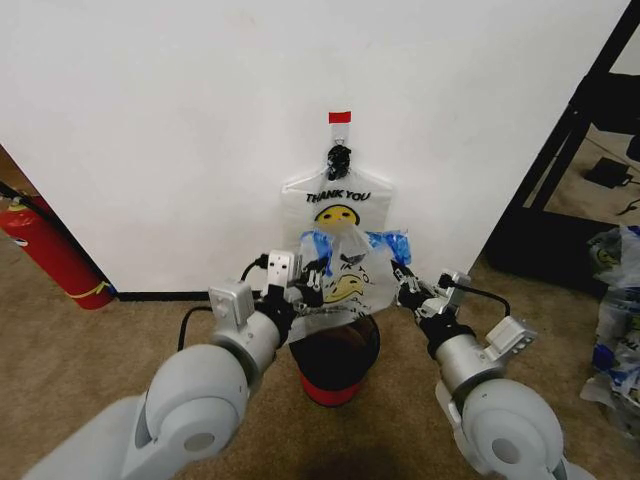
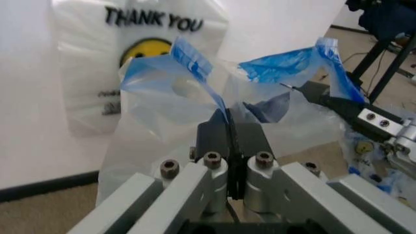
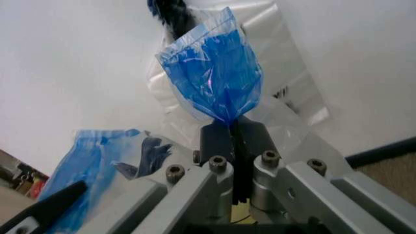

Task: Pick up the garbage bag from the wall and place it over the trash bin.

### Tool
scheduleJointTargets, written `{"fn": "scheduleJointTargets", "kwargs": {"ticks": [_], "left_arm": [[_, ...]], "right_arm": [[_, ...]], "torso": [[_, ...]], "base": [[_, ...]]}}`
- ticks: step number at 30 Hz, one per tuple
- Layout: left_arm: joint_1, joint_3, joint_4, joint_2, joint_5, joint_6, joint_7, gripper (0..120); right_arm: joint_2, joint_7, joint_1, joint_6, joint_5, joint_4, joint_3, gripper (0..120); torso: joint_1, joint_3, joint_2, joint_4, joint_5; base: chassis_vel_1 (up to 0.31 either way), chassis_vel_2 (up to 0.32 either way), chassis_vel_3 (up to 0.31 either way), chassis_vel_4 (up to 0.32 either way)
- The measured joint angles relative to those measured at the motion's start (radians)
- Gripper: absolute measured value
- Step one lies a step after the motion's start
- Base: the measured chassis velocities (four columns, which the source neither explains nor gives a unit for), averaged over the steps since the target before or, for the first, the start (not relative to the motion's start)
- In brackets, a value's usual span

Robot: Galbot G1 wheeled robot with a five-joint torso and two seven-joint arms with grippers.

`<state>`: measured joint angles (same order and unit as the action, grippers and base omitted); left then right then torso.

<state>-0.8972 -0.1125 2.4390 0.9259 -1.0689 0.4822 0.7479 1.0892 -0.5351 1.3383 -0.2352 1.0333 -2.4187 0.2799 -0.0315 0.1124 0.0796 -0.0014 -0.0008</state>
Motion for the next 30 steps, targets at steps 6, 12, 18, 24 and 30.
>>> {"fn": "scheduleJointTargets", "kwargs": {"ticks": [6,12,18,24,30], "left_arm": [[-0.055,-0.014,-0.028,0.027,0.061,-0.021,-0.037,0],[-0.108,0.007,-0.107,0.058,0.102,-0.059,-0.063,0],[-0.198,0.049,-0.223,0.181,0.183,-0.099,-0.089,0],[-0.274,0.051,-0.201,0.182,0.237,-0.102,-0.094,0],[-0.372,0.084,-0.148,0.107,0.273,-0.114,-0.109,0]], "right_arm": [[0.015,0.014,0.041,0.006,-0.029,0.022,-0.014,0],[0.072,0.03,0.02,0.028,-0.066,0.113,-0.042,0],[0.121,0.034,0.005,0.05,-0.108,0.213,-0.055,0],[0.153,0.035,0.042,0.047,-0.154,0.222,-0.093,0],[0.171,0.032,0.086,0.047,-0.183,0.233,-0.108,0]], "torso": [[0.0,0.0,0.0,-0.0002,-0.0001],[0.0,0.0,0.0,0.0,-0.0001],[0.0,0.0,0.0,-0.0002,-0.0003],[0.0,0.0,0.0,-0.0002,0.0],[0.0,0.0,0.0,0.0001,-0.0002]], "base": [[0.0,0.0,0.0,0.0],[0.0,0.0,0.0,0.0],[0.0,0.0,0.0,0.0],[0.0,0.0,0.0,0.0],[0.0,0.0,0.0,0.0]]}}
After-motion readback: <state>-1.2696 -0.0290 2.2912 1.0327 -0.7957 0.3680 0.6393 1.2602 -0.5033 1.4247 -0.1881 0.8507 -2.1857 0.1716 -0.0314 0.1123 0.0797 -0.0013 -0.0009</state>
